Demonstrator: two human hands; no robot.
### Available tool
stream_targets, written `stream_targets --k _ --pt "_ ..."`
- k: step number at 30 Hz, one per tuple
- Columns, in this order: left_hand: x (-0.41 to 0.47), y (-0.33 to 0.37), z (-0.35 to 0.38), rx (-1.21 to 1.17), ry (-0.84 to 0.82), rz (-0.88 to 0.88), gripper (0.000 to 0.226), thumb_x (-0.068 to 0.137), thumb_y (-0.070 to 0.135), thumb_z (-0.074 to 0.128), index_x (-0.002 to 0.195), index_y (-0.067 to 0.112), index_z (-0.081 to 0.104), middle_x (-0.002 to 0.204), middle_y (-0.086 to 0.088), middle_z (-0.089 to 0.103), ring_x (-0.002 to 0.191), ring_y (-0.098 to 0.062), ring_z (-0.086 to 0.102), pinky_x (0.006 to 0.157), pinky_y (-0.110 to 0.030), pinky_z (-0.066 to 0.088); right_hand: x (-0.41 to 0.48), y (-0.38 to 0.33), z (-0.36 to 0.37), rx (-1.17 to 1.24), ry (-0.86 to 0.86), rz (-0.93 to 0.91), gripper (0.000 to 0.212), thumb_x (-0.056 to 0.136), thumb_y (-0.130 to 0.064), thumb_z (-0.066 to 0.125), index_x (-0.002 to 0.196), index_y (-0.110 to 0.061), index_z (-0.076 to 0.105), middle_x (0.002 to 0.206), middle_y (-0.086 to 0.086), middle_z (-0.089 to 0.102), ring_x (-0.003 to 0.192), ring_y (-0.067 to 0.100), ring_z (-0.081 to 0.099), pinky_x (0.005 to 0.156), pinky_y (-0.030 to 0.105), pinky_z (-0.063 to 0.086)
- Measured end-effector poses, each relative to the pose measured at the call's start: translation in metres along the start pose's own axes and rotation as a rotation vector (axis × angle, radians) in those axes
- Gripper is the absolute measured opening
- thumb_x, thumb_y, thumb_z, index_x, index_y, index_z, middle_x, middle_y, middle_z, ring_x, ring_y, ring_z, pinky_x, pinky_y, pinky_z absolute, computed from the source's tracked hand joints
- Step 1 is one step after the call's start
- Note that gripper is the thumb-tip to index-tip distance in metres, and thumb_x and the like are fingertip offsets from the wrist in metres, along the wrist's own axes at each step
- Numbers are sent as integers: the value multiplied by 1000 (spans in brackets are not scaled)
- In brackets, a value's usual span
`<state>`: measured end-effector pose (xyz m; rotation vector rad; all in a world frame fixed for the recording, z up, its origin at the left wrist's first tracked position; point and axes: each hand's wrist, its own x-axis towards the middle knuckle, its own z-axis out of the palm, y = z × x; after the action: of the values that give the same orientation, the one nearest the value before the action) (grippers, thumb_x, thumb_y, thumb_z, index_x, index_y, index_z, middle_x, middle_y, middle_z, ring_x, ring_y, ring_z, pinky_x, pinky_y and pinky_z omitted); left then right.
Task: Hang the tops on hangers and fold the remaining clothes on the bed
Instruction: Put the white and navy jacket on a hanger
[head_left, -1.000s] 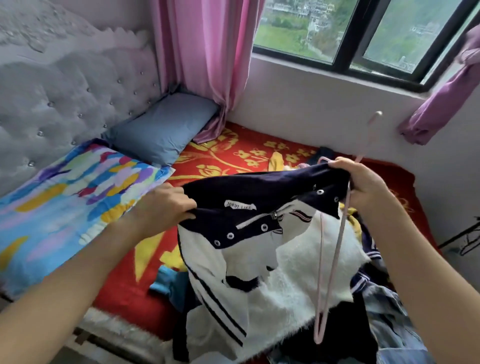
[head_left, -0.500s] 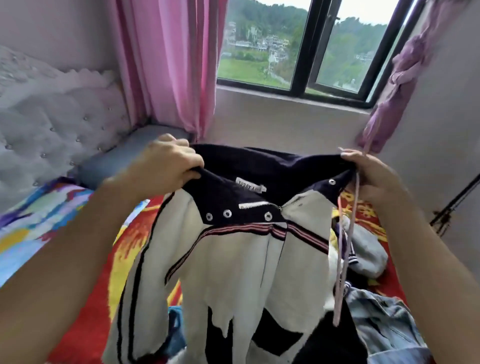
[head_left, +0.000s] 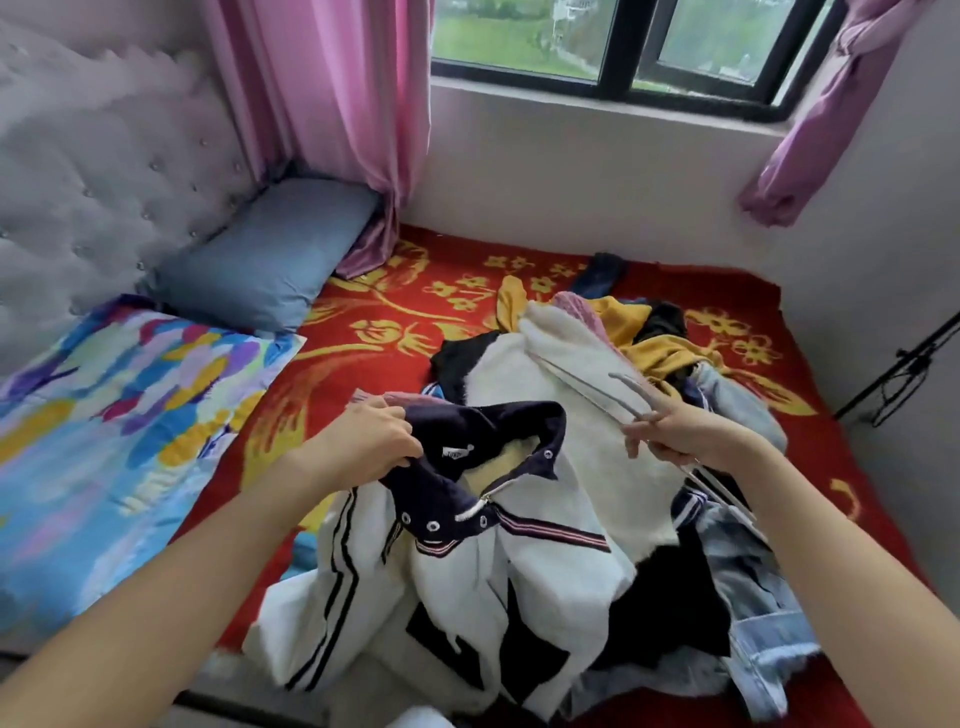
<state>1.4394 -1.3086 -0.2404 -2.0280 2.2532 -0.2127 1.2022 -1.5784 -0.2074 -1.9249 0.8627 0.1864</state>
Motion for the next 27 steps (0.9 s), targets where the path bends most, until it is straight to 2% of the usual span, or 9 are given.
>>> stream_targets --k 2,4,8,11,14,18,22,25,27 --pt "-1 2 1 -2 -2 -6 33 42 27 92 51 33 61 47 15 52 51 -7 55 54 -14 41 3 -6 2 -169 106 -121 30 93 -15 56 123 -16 54 77 16 62 49 14 45 40 19 30" --pt "-2 4 0 12 -6 -18 31 43 29 91 51 33 62 47 15 52 51 -6 54 54 -14 40 0 -13 2 -363 319 -264 25 92 -22 57 99 -1 68 71 5 62 59 12 52 51 21 34" --pt "-5 7 0 30 -11 -32 31 46 27 90 51 32 60 47 13 51 52 -8 54 54 -16 39 -17 -39 -6 -330 475 -289 19 84 -32 67 68 -23 67 65 -27 55 67 0 54 58 14 37" --pt "-7 7 1 40 24 -42 31 47 24 89 51 31 60 47 13 50 52 -9 54 54 -17 40 -33 -63 -8 -515 313 -232 18 81 -39 68 73 -23 70 77 -13 67 81 14 63 71 34 50" --pt "-6 13 -3 26 41 -25 30 46 21 88 53 30 60 49 12 51 53 -9 53 55 -17 42 -44 -82 6 -634 248 -276 29 82 -37 68 88 -10 74 94 7 70 89 25 63 74 39 50" --pt "3 27 -13 -22 202 54 28 52 15 85 65 30 66 56 12 53 59 -12 55 59 -21 43 -34 -87 43 -470 137 -323 21 84 -31 67 67 -19 69 66 0 60 67 16 53 62 31 39" --pt "11 39 -22 25 460 43 17 65 10 71 75 23 66 70 6 58 78 -18 57 80 -30 39 -9 -76 91 -217 61 -336 18 83 -22 69 66 -18 70 60 1 56 60 11 47 57 30 34" --pt "3 38 -6 -45 586 -295 37 71 32 69 105 21 60 103 -4 56 107 -25 46 92 -43 38 -3 -66 99 55 116 -377 23 82 -11 69 60 -20 68 51 -4 59 50 2 48 50 17 33" --pt "-10 35 5 -59 489 -559 67 64 53 73 119 18 53 103 -9 60 99 -27 52 76 -45 50 -3 -62 95 192 145 -360 24 83 -5 66 60 -13 67 39 -10 52 40 -1 44 44 10 28"
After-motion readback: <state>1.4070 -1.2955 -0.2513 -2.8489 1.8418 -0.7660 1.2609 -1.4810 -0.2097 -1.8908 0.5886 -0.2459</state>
